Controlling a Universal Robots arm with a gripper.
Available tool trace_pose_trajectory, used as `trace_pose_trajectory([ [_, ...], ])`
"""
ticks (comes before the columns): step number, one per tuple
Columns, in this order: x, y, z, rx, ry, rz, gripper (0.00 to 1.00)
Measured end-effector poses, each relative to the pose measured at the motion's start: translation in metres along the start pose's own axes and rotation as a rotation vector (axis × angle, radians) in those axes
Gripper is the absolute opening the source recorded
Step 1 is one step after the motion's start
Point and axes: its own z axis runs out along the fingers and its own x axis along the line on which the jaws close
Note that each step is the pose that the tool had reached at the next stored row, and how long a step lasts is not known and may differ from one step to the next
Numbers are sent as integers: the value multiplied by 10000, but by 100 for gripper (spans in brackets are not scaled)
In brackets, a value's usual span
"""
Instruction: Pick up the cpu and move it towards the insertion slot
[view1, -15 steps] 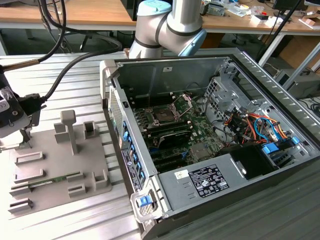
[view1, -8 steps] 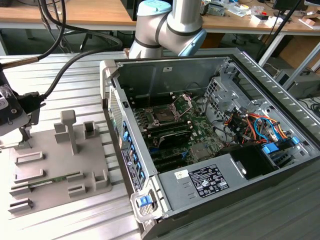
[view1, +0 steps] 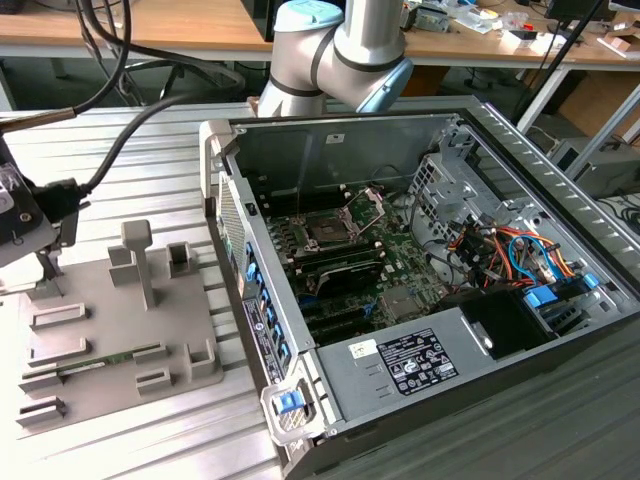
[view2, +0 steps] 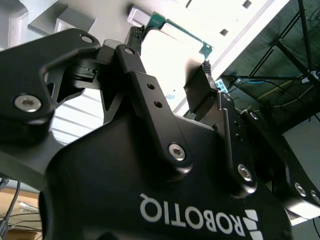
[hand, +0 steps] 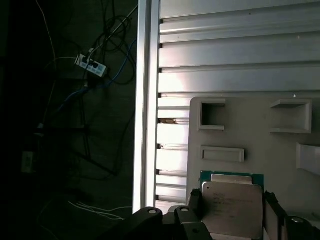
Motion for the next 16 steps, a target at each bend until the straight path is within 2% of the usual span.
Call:
trace_pose_trajectory([
  [16,0,4,-106,0,1,0,55],
])
